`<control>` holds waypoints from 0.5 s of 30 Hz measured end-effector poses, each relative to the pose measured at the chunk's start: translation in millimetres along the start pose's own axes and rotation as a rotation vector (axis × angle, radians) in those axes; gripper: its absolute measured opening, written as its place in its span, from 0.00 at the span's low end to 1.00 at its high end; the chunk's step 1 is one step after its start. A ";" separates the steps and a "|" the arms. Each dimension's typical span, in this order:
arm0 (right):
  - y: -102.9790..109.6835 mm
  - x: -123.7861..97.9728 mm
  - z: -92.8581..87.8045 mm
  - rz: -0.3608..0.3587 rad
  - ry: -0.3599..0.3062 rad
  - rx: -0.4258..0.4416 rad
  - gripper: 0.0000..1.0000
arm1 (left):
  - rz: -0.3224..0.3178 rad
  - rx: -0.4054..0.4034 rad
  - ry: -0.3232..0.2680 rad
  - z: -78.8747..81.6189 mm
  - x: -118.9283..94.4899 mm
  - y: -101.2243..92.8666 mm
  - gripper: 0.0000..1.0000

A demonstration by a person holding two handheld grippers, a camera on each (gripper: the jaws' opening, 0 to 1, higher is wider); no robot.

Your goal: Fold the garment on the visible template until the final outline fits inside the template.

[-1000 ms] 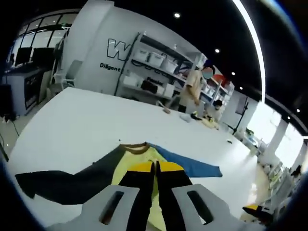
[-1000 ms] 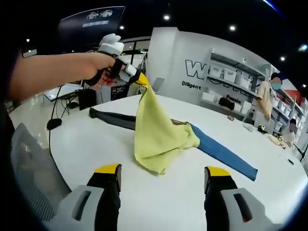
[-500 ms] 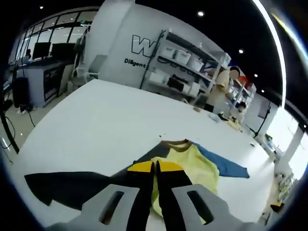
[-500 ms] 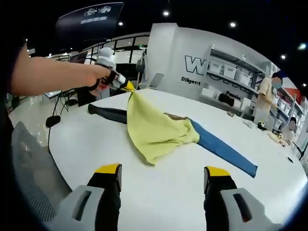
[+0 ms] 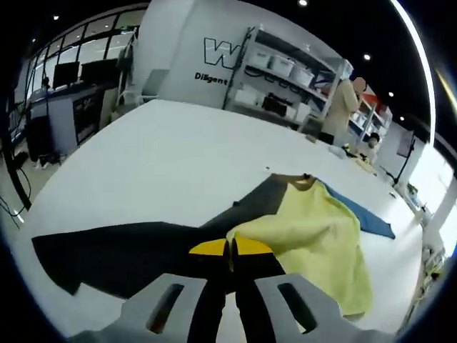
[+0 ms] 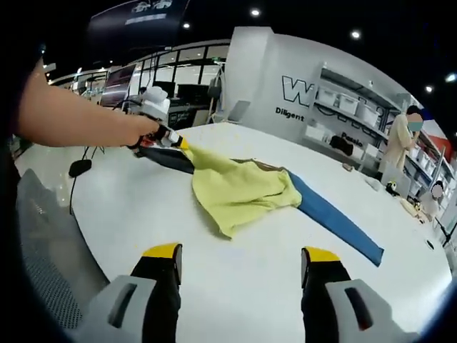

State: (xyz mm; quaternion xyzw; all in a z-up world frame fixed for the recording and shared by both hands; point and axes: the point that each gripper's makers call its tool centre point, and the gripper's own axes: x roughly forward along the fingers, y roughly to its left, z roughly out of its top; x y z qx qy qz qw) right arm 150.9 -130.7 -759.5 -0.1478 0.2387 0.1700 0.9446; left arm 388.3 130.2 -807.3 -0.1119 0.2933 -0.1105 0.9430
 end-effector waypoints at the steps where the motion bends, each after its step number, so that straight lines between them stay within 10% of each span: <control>1: 0.0 3.2 0.9 0.004 0.005 -0.016 0.65 | 0.002 -0.003 0.004 -1.9 1.0 2.1 0.00; 15: -7.7 51.3 30.8 0.051 0.012 -0.146 0.62 | 0.023 -0.007 0.057 -26.4 9.0 15.8 0.00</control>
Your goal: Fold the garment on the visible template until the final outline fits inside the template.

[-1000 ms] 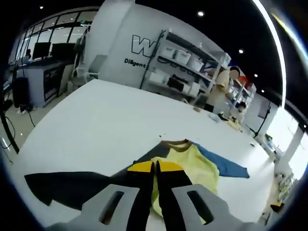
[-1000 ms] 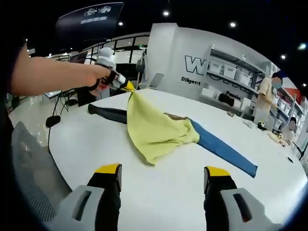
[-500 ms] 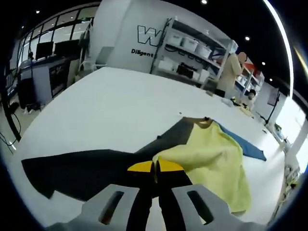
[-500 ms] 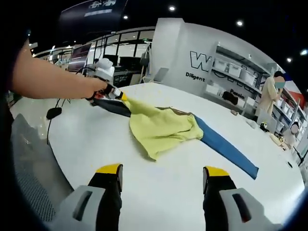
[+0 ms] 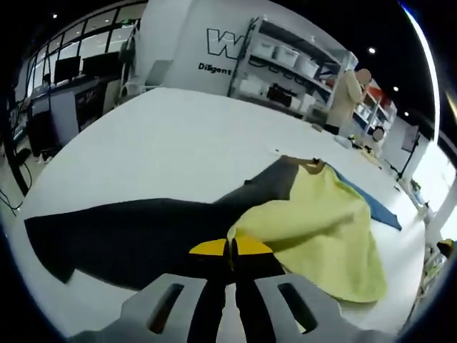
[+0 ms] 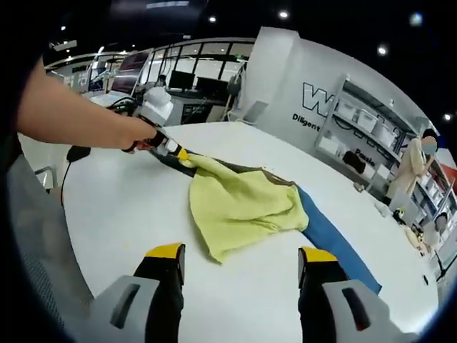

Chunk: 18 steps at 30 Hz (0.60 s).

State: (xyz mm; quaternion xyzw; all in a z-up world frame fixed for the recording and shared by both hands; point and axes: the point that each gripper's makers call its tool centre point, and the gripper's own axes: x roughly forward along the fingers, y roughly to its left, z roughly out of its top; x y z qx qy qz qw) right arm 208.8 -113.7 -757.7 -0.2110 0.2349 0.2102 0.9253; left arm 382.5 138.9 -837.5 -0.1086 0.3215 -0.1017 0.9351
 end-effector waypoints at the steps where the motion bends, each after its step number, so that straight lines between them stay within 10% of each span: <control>1: 0.0 3.3 -1.0 0.002 0.008 -0.005 0.62 | 0.001 0.000 0.001 -0.8 0.2 0.5 0.00; 18: 34.8 54.3 -48.0 0.151 0.171 -0.032 0.25 | 0.009 0.018 0.028 -14.7 5.7 5.1 0.00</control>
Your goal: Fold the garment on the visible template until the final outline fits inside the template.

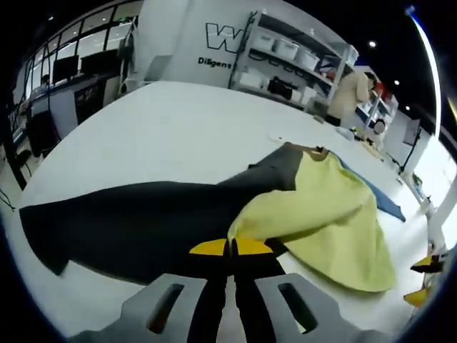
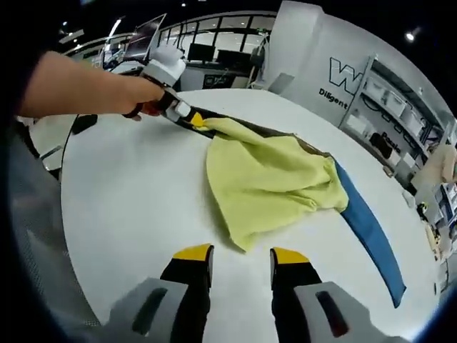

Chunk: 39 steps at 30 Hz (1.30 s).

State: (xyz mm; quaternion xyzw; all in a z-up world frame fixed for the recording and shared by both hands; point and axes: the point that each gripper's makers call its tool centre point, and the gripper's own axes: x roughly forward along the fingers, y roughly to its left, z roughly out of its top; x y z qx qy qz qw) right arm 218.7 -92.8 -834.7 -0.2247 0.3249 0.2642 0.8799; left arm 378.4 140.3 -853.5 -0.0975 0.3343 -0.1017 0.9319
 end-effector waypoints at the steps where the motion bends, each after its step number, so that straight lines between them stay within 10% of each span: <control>1: 3.8 4.8 -2.6 0.020 0.011 0.009 0.21 | 0.000 0.001 0.000 0.2 0.2 0.1 0.00; 39: -13.2 38.4 -9.2 -0.039 -0.002 -0.108 0.00 | 0.003 0.023 0.003 2.5 7.1 5.9 0.00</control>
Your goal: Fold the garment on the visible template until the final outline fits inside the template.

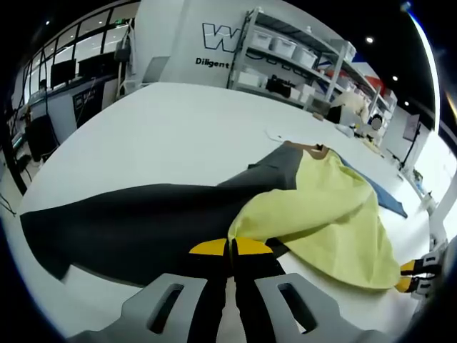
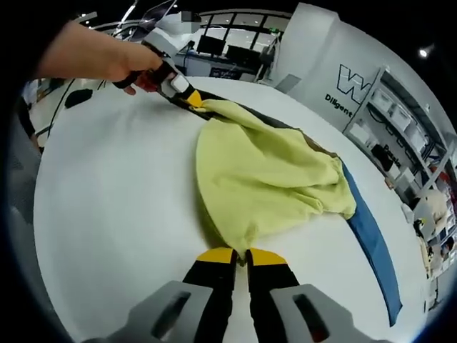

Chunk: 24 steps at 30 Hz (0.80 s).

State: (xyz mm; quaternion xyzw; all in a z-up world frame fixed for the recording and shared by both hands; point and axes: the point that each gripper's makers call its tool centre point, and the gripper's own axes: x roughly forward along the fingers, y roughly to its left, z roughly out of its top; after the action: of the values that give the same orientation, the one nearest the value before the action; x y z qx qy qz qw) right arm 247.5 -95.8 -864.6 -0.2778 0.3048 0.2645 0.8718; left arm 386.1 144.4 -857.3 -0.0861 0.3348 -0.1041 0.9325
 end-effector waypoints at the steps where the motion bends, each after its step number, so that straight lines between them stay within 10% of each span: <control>1: 0.1 0.2 -0.1 -0.001 0.001 -0.016 0.00 | 0.001 0.001 0.000 0.2 1.3 0.8 0.00; 24: -50.6 -46.3 16.6 -0.117 -0.038 -0.131 0.00 | -0.058 0.060 -0.036 19.1 -40.6 -22.2 0.00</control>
State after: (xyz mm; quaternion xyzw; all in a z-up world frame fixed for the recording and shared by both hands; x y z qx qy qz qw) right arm 254.6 -134.4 -805.9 -0.3464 0.2533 0.2376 0.8714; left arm 364.7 135.0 -813.0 -0.0695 0.3119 -0.1395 0.9372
